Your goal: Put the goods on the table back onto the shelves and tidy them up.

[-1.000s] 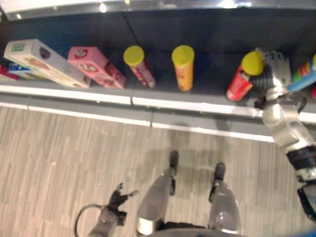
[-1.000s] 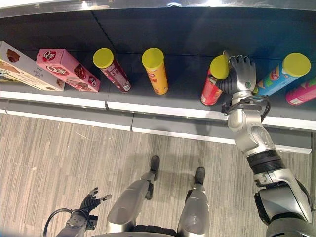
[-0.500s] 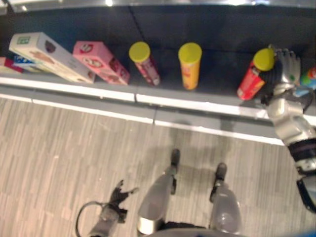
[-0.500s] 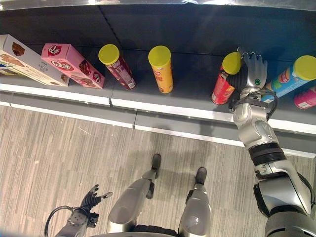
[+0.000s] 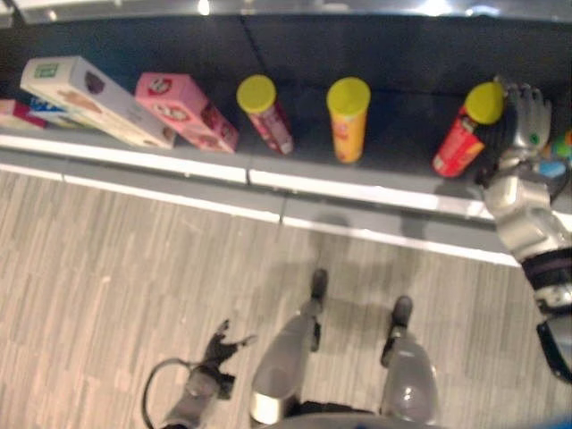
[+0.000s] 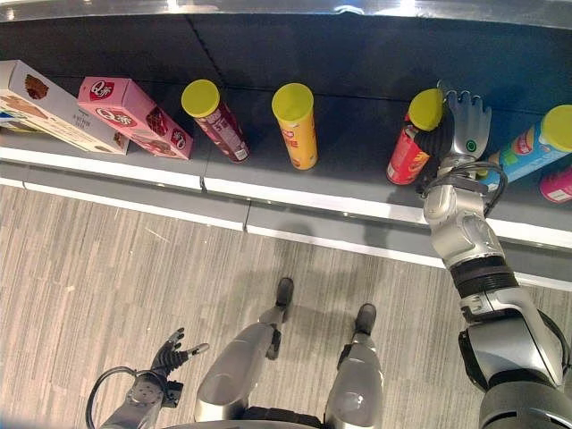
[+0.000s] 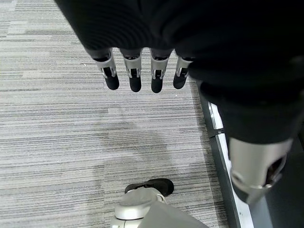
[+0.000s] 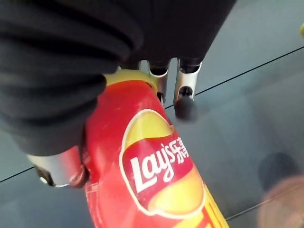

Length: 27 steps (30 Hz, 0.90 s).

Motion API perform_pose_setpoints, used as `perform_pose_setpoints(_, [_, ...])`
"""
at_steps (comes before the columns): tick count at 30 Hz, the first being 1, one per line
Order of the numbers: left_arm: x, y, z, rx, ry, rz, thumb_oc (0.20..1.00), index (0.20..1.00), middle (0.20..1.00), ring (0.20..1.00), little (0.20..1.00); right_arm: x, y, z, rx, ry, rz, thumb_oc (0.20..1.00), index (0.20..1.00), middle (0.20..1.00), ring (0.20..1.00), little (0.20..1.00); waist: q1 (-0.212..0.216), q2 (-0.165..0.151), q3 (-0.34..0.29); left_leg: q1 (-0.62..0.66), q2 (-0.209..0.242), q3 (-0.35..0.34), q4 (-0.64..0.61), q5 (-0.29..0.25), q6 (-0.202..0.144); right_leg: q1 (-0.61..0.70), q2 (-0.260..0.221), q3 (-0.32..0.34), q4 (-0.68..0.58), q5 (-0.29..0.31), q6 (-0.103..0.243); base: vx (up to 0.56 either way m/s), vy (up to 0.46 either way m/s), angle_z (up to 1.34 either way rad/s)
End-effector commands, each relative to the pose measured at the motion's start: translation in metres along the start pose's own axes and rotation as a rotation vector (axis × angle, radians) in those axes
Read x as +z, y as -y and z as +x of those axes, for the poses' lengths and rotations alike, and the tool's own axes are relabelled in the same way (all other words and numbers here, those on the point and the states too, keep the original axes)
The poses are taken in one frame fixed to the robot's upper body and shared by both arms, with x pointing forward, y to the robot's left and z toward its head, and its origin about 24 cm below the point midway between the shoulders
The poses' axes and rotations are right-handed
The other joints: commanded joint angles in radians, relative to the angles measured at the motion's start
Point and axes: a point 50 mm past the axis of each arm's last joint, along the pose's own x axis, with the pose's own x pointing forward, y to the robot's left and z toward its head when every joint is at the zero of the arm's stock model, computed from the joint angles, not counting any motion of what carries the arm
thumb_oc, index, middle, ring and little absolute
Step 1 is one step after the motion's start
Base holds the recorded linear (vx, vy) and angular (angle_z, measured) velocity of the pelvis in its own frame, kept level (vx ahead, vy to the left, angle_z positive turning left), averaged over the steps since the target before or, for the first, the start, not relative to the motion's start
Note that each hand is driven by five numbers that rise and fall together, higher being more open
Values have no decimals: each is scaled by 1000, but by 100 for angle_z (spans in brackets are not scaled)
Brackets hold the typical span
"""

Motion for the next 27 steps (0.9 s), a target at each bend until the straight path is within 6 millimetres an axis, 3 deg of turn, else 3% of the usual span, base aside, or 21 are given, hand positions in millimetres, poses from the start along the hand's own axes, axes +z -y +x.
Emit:
perform_pose_setpoints(1, [4, -7, 3, 30, 9, 31, 1000, 1000, 1000, 1000, 1000, 10, 11, 14, -86, 1, 44, 1000, 1000, 1000, 1000, 1000, 21, -49, -50, 18, 9, 16, 163, -264, -30, -81, -33, -2, -71, 85, 14, 0, 0, 0])
perform_pose_setpoints(16, [0, -8, 5, 47, -24, 32, 1000, 1000, 1000, 1000, 1000, 9, 16, 10, -141, -44, 130, 1000, 1000, 1000, 1000, 1000, 9, -67, -61, 30, 10, 23, 167, -273, -27, -68, -33, 7, -78, 88, 15, 0, 0, 0])
perform_pose_setpoints(27, [1, -15, 3, 54, -14, 25, 1000, 1000, 1000, 1000, 1000, 14, 6, 0, -81, -100, 363, 1000, 1000, 1000, 1000, 1000, 2, -72, -60, 39, 10, 33, 153, -270, -26, -72, -31, 12, -82, 96, 14, 0, 0, 0])
